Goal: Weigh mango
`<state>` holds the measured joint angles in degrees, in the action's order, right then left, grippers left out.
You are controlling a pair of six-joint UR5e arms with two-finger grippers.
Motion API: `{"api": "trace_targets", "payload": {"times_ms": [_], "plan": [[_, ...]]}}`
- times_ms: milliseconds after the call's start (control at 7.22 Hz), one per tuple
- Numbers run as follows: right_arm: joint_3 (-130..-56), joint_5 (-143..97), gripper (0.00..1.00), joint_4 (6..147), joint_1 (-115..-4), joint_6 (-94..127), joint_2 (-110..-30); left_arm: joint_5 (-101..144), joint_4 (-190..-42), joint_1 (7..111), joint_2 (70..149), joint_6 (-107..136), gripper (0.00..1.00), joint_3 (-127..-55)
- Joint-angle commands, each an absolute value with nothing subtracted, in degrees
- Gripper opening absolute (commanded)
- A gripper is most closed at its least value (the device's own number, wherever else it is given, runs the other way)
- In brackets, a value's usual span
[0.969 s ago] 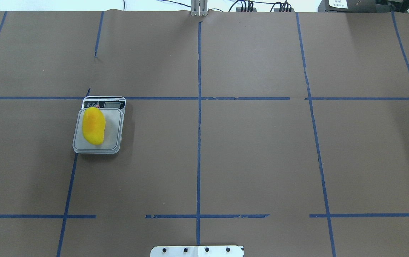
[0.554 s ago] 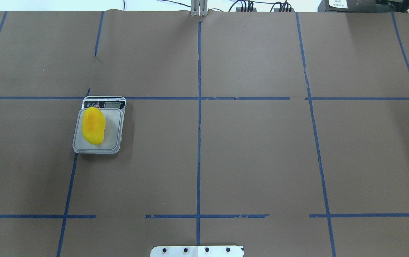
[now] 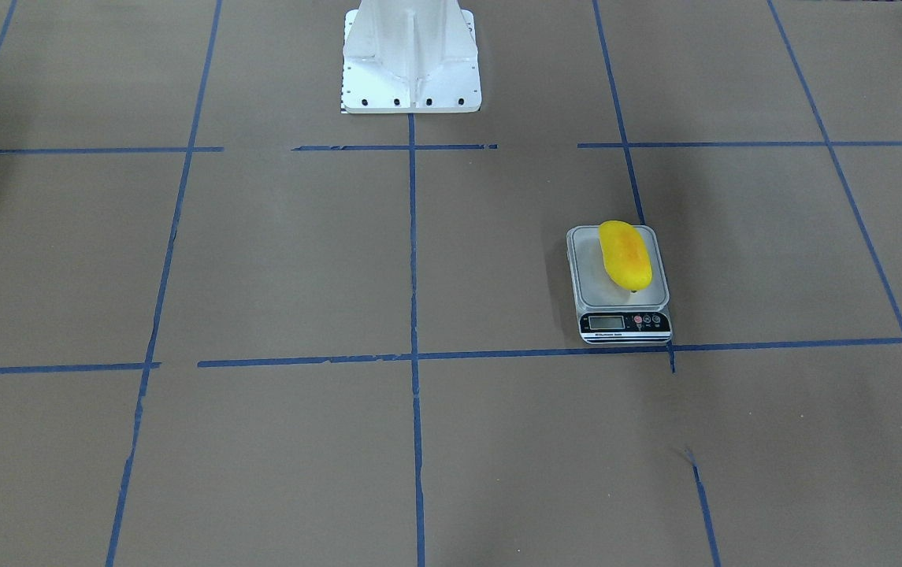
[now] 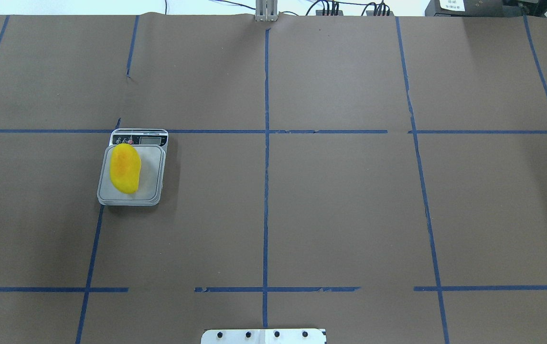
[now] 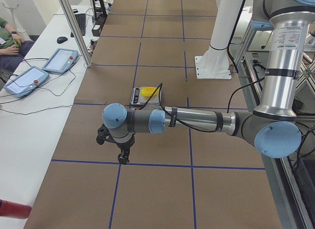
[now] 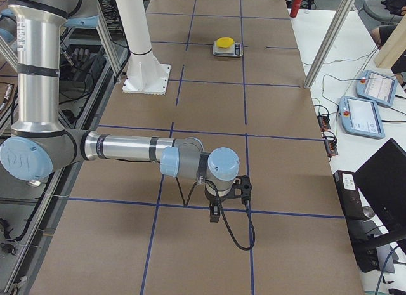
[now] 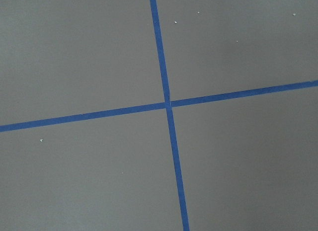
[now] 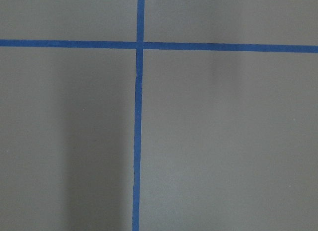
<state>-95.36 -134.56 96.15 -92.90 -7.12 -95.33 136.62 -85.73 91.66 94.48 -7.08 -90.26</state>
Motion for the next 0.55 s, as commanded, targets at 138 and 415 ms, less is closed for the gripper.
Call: {"api": "trace_targets", "payload": {"times_ms": [138, 415], "plan": [[-95.36, -134.56, 1.0, 96.15, -92.9, -7.12, -95.27, 136.23, -91.3, 91.85, 93.17, 1.84, 1.0, -89.74], [-95.36, -134.56, 1.0, 96.15, -92.9, -7.12, -95.27, 136.05, -91.49, 91.76, 93.25, 1.76, 1.0, -88.86]]}}
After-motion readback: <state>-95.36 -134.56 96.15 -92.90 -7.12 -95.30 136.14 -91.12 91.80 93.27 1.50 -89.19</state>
